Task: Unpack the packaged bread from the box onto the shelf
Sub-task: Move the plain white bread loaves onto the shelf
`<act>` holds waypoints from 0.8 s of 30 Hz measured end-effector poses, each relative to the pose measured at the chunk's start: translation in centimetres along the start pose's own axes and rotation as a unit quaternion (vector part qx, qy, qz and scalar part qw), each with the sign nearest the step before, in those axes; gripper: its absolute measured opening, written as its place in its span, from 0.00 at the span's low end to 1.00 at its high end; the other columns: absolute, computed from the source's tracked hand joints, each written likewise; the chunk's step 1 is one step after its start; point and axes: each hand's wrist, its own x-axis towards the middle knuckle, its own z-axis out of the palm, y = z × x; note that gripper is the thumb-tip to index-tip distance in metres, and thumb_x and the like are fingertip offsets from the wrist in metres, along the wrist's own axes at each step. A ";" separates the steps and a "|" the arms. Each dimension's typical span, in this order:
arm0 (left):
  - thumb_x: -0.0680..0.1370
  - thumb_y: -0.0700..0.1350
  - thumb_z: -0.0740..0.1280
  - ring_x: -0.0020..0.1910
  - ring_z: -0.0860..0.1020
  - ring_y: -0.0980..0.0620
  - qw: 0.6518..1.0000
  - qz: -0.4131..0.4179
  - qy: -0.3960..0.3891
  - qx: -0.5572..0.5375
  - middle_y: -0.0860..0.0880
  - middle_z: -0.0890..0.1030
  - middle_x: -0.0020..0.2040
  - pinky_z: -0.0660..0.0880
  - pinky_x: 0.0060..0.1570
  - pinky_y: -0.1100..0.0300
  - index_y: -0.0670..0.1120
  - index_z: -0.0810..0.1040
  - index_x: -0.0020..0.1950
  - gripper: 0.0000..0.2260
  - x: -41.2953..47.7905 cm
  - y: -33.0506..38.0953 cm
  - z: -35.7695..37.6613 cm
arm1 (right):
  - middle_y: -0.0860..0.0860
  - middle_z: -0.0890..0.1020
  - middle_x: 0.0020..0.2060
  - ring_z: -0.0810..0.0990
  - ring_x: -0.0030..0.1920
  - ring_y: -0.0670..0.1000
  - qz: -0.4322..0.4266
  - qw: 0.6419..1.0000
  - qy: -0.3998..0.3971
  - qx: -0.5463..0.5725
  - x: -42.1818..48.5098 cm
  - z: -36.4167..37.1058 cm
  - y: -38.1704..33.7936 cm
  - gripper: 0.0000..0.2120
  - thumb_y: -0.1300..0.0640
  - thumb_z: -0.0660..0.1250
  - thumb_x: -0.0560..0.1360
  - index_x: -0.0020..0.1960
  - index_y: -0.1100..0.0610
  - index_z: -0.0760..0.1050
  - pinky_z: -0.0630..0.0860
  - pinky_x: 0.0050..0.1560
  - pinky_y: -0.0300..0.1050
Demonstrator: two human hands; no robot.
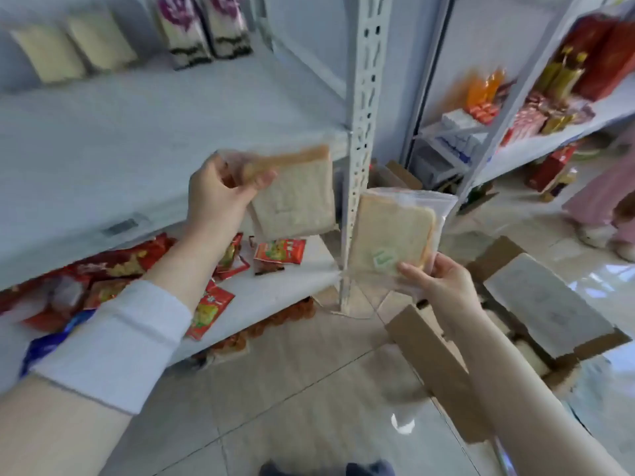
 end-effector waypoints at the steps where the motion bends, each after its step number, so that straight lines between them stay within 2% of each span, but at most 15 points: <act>1: 0.66 0.48 0.76 0.33 0.75 0.70 1.000 0.008 0.022 0.000 0.58 0.77 0.38 0.70 0.37 0.76 0.57 0.75 0.39 0.11 0.7 0.4 -3.4 | 0.51 0.85 0.41 0.84 0.41 0.48 -0.016 1.000 -0.017 -0.008 -0.2 2.7 -1.7 0.12 0.58 0.74 0.67 0.48 0.58 0.79 0.81 0.42 0.40; 3: 0.66 0.48 0.75 0.34 0.75 0.70 0.998 0.018 0.061 -0.006 0.58 0.78 0.39 0.72 0.38 0.75 0.57 0.76 0.40 0.10 2.1 0.4 -9.8 | 0.53 0.85 0.42 0.84 0.42 0.50 -0.045 0.998 -0.048 -0.009 -0.3 8.3 -4.6 0.12 0.58 0.74 0.66 0.48 0.60 0.79 0.81 0.42 0.40; 6: 0.66 0.43 0.75 0.32 0.74 0.70 0.993 0.021 0.115 -0.011 0.60 0.77 0.36 0.70 0.36 0.75 0.56 0.76 0.39 0.11 4.3 -1.0 -18.2 | 0.56 0.85 0.44 0.83 0.44 0.54 -0.088 0.992 -0.090 -0.024 0.1 16.9 -8.1 0.13 0.60 0.73 0.68 0.50 0.63 0.79 0.80 0.48 0.46; 8: 0.66 0.42 0.76 0.30 0.73 0.69 0.989 0.018 0.146 -0.006 0.61 0.76 0.33 0.68 0.34 0.74 0.55 0.75 0.39 0.12 6.0 -2.6 -22.8 | 0.52 0.86 0.40 0.84 0.41 0.50 -0.114 0.986 -0.119 -0.031 1.0 22.3 -10.0 0.13 0.60 0.73 0.69 0.51 0.63 0.78 0.81 0.44 0.42; 11: 0.67 0.42 0.75 0.30 0.72 0.68 0.985 0.007 0.172 0.006 0.59 0.75 0.33 0.68 0.33 0.74 0.54 0.74 0.40 0.12 9.2 -5.2 -28.0 | 0.56 0.83 0.40 0.83 0.33 0.43 -0.137 0.979 -0.144 -0.043 3.4 29.8 -12.4 0.13 0.62 0.72 0.69 0.51 0.67 0.76 0.80 0.36 0.36; 13: 0.67 0.43 0.76 0.33 0.74 0.64 0.984 -0.003 0.179 0.013 0.57 0.76 0.36 0.70 0.37 0.70 0.54 0.74 0.40 0.12 12.1 -6.9 -30.3 | 0.55 0.80 0.39 0.81 0.29 0.42 -0.144 0.977 -0.150 -0.041 5.7 34.1 -13.9 0.13 0.63 0.72 0.69 0.51 0.65 0.75 0.79 0.33 0.35; 16: 0.66 0.46 0.76 0.40 0.76 0.54 0.982 -0.016 0.186 0.028 0.52 0.78 0.40 0.72 0.43 0.60 0.54 0.73 0.40 0.12 17.5 -9.5 -32.5 | 0.55 0.80 0.43 0.80 0.37 0.51 -0.145 0.977 -0.152 -0.027 10.6 40.0 -15.7 0.12 0.61 0.73 0.69 0.48 0.57 0.72 0.77 0.44 0.47; 18: 0.65 0.46 0.76 0.40 0.75 0.52 0.982 -0.015 0.187 0.029 0.51 0.78 0.40 0.72 0.44 0.57 0.54 0.73 0.39 0.12 21.7 -11.1 -33.1 | 0.55 0.81 0.44 0.78 0.43 0.53 -0.156 0.977 -0.140 -0.039 14.3 43.5 -16.8 0.14 0.59 0.75 0.68 0.47 0.55 0.72 0.74 0.48 0.49; 22: 0.66 0.44 0.76 0.32 0.70 0.60 0.981 -0.019 0.191 0.037 0.57 0.72 0.32 0.68 0.36 0.64 0.55 0.72 0.35 0.13 30.9 -14.3 -33.5 | 0.57 0.80 0.46 0.77 0.46 0.53 -0.163 0.977 -0.129 -0.045 23.1 50.3 -18.4 0.14 0.59 0.75 0.67 0.48 0.58 0.73 0.74 0.50 0.50; 24: 0.67 0.44 0.76 0.31 0.71 0.62 0.980 -0.022 0.191 0.047 0.56 0.73 0.33 0.68 0.36 0.67 0.55 0.72 0.36 0.12 34.8 -15.9 -33.5 | 0.57 0.79 0.45 0.75 0.45 0.52 -0.168 0.977 -0.115 -0.058 26.8 53.1 -18.9 0.15 0.58 0.74 0.68 0.50 0.62 0.73 0.72 0.47 0.49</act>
